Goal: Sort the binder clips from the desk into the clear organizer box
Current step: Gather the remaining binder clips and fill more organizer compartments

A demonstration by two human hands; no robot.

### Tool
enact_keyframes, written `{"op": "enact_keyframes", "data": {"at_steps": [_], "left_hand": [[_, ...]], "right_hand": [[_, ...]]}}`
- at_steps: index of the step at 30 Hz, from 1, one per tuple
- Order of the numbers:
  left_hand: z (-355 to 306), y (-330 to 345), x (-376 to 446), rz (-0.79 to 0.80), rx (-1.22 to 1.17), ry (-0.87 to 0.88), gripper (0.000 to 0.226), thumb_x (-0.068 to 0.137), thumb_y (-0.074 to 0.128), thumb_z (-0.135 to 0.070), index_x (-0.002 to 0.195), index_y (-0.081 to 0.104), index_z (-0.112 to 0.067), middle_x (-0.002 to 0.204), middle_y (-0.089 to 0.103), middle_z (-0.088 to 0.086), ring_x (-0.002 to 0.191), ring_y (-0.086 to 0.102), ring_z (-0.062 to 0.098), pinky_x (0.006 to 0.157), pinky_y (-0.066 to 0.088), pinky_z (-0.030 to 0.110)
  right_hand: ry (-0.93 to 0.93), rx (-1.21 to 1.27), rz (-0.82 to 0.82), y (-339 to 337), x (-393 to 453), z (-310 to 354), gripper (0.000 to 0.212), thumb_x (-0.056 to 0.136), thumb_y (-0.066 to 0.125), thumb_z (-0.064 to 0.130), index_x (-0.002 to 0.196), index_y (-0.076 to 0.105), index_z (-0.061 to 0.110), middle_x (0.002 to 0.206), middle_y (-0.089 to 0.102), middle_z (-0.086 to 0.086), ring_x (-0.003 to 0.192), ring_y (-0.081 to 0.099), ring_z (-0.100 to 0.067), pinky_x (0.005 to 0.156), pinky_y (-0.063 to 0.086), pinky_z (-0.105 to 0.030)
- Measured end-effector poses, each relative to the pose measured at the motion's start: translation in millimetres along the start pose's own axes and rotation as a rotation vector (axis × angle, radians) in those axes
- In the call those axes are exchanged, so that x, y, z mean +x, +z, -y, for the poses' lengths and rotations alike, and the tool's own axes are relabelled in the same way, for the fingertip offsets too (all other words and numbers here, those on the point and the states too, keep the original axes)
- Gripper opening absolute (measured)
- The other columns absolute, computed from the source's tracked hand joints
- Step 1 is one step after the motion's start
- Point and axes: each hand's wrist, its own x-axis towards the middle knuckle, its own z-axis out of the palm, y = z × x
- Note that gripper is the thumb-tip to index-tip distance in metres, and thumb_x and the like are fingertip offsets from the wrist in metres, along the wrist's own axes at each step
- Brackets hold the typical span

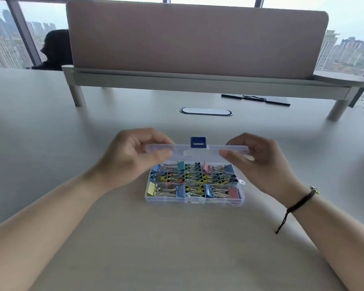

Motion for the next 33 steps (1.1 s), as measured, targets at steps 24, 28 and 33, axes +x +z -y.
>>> {"op": "enact_keyframes", "data": {"at_steps": [24, 28, 33], "left_hand": [[-10, 25, -11, 0.837, 0.99, -0.024, 0.082, 0.084, 0.014, -0.074, 0.145, -0.029, -0.041, 0.151, -0.034, -0.027, 0.138, -0.033, -0.006, 0.119, -0.014, 0.025], [-10, 28, -14, 0.807, 1.003, -0.023, 0.08, 0.092, 0.021, -0.069, 0.146, -0.029, -0.038, 0.154, -0.031, -0.024, 0.14, -0.03, -0.004, 0.121, -0.01, 0.028], [-13, 27, -13, 0.822, 0.924, -0.073, 0.092, 0.087, 0.032, -0.076, 0.149, -0.025, -0.037, 0.152, -0.032, -0.025, 0.138, -0.031, -0.008, 0.118, -0.013, 0.022]], "right_hand": [[-0.081, -0.764, 0.854, 7, -23, 23, 0.097, 0.085, 0.029, 0.079, 0.149, -0.028, 0.034, 0.157, -0.029, 0.019, 0.143, -0.029, 0.001, 0.122, -0.011, -0.028], [-0.087, -0.814, 0.82, 11, -26, 25, 0.105, 0.078, 0.024, 0.087, 0.15, -0.028, 0.031, 0.158, -0.029, 0.017, 0.145, -0.028, -0.003, 0.123, -0.009, -0.031], [-0.069, -0.794, 0.841, 10, -28, 29, 0.119, 0.067, 0.03, 0.096, 0.149, -0.029, 0.032, 0.156, -0.031, 0.018, 0.143, -0.03, 0.0, 0.122, -0.01, -0.031]]}}
